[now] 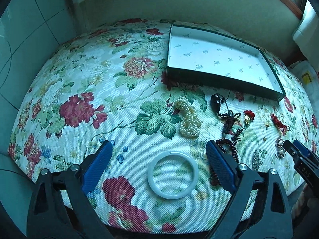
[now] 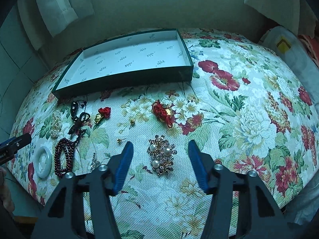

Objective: Organize jewelry
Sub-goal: 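Grasp the white jade bangle with the left tool while the right tool grasps the gold-pearl brooch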

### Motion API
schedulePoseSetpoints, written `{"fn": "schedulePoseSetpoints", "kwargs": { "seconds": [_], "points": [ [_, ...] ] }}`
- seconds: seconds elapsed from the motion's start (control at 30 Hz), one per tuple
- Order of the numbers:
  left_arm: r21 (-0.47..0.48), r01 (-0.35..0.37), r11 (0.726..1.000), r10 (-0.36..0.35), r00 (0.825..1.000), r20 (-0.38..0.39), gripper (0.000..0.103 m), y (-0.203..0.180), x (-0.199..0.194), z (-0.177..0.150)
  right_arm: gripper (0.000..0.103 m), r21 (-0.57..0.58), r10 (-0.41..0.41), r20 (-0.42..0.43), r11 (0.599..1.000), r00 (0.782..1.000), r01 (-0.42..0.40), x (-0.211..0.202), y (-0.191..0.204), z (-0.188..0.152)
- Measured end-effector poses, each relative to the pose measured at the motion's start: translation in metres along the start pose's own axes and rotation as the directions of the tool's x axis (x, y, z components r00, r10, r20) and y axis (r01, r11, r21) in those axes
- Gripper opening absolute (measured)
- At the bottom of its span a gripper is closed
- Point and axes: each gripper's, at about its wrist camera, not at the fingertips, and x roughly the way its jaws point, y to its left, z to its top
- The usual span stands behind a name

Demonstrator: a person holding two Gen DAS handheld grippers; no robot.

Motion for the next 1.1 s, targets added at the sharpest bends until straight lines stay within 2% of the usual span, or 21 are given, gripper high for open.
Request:
{"fn": "schedulePoseSetpoints", "kwargs": {
  "seconds": [0.17, 0.33, 0.47, 0.5, 0.67, 1.1],
  "points": [
    [0.003, 0.008, 1.000, -0.008, 1.000, -0.022, 0.087, 0.001, 0.009, -0.005, 0.054, 0.004, 0.018, -0.017, 1.000, 1.000, -0.018, 0.012, -0.002, -0.003],
    [0.007, 0.003, 1.000, -0.003, 0.999, -0.040, 0.087, 0.001, 0.015, -0.009, 0.054, -0.016, -0.004, -0.015, 1.000, 1.000, 0.004, 0.020, -0.002, -0.005],
    [0.010, -0.008, 1.000, 0.009, 0.999, -0.049, 0.087, 0.000, 0.018, -0.011, 0.042, -0.055, -0.043, -0.001, 0.998, 0.999, 0.043, 0.020, 0.002, -0.007],
    [0.010, -0.009, 1.000, 0.010, 0.999, -0.052, 0.087, 0.000, 0.019, -0.012, 0.036, -0.059, -0.036, 0.001, 0.998, 0.999, 0.036, 0.020, 0.002, -0.007],
    [0.021, -0.007, 1.000, 0.009, 0.998, -0.056, 0.087, -0.005, 0.020, -0.014, 0.024, -0.051, -0.005, -0.001, 0.999, 1.000, 0.005, 0.019, -0.001, -0.007],
    [0.054, -0.006, 0.999, 0.009, 0.998, -0.067, 0.088, -0.011, 0.022, -0.021, 0.024, -0.026, 0.014, 0.013, 1.000, 1.000, -0.013, 0.012, -0.003, -0.011]
  ]
}}
